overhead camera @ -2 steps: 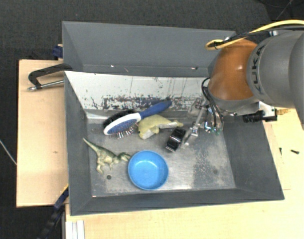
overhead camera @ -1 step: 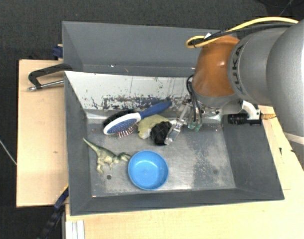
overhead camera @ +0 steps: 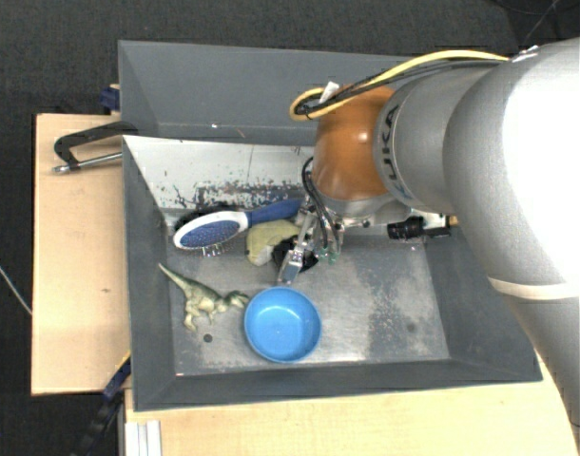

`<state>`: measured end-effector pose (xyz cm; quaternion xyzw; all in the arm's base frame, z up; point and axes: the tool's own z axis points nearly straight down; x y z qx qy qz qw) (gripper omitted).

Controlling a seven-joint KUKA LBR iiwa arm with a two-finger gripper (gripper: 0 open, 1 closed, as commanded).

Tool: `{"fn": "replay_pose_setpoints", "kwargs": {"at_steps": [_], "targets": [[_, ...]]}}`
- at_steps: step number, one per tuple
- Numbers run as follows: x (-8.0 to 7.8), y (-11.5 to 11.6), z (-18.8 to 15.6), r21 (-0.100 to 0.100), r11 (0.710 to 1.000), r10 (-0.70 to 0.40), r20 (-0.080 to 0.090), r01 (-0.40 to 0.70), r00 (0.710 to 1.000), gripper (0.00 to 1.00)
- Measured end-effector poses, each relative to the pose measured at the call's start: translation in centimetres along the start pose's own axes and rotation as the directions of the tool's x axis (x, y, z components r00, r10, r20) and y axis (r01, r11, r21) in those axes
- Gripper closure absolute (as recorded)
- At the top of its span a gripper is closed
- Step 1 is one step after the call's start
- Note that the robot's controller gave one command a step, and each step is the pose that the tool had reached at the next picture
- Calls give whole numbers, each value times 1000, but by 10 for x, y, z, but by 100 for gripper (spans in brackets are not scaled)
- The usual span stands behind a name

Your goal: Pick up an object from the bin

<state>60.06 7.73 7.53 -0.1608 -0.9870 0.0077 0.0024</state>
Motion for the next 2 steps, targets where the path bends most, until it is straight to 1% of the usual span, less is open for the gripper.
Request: {"fn": "replay_pose_setpoints", "kwargs": {"at_steps": [1, 2], "targets": [[58, 18, 0, -22, 996, 86, 14, -86, 996, 0], [58, 20, -2, -23, 996, 82, 5, -82, 997, 100]]}}
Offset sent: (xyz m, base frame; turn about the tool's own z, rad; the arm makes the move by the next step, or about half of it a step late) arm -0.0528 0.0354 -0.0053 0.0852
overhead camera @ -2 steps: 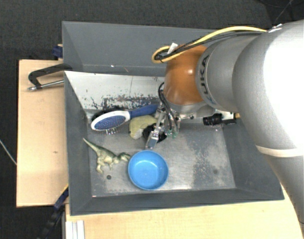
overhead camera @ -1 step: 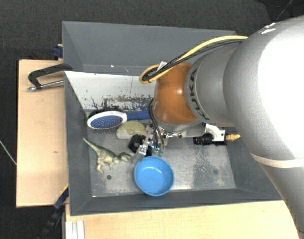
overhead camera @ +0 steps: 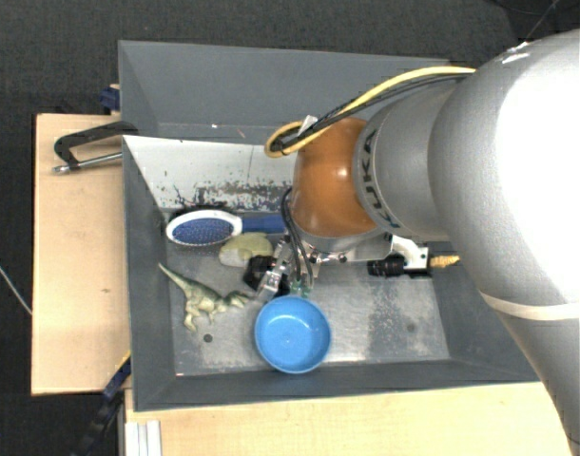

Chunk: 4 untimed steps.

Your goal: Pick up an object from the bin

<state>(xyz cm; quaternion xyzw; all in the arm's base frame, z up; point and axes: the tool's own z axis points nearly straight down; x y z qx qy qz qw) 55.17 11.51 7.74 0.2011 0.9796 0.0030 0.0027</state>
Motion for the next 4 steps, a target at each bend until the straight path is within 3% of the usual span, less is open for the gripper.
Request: {"fn": "replay_pose_setpoints", "kwargs": {"at_steps": [1, 4], "targets": [[-1, 1, -37, 3, 1000, -2, 0, 2, 1000, 100], [-3, 3, -64, 3, 1000, -6, 0, 6, 1000, 100]]}}
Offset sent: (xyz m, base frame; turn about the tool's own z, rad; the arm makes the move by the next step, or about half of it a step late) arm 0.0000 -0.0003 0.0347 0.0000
